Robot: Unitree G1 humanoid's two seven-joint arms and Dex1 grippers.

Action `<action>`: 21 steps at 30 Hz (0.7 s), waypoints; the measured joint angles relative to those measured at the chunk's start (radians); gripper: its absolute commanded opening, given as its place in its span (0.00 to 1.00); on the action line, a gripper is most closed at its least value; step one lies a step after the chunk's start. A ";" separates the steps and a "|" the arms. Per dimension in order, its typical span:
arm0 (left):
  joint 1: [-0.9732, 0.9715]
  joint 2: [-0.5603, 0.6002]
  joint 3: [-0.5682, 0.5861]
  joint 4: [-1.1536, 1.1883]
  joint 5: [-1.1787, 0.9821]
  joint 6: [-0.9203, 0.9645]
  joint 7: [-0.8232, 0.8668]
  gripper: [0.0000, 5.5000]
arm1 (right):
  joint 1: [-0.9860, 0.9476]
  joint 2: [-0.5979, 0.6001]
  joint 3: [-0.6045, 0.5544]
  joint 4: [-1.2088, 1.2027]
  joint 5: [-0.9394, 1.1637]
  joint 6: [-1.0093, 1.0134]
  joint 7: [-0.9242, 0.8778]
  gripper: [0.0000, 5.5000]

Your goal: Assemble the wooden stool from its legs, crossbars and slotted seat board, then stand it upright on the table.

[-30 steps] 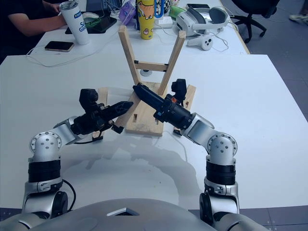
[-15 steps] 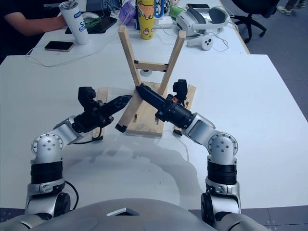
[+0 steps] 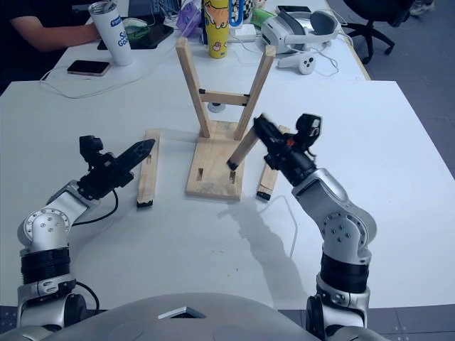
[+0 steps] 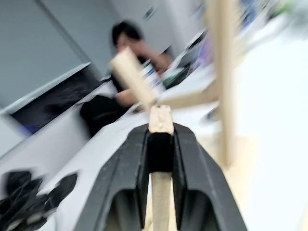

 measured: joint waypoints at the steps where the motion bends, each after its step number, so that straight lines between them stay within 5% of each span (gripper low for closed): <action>1: 0.004 -0.004 0.000 -0.009 -0.002 0.000 0.001 0.65 | 0.010 0.011 0.002 -0.025 -0.060 -0.034 -0.038 0.08; 8: 0.003 -0.064 -0.069 -0.026 0.002 0.008 0.015 0.65 | 0.027 0.137 -0.064 0.160 -0.366 -0.316 -0.203 0.08; 21: -0.015 -0.069 -0.143 -0.026 0.029 0.004 0.002 0.65 | -0.036 0.280 -0.142 0.330 -0.355 -0.447 -0.232 0.08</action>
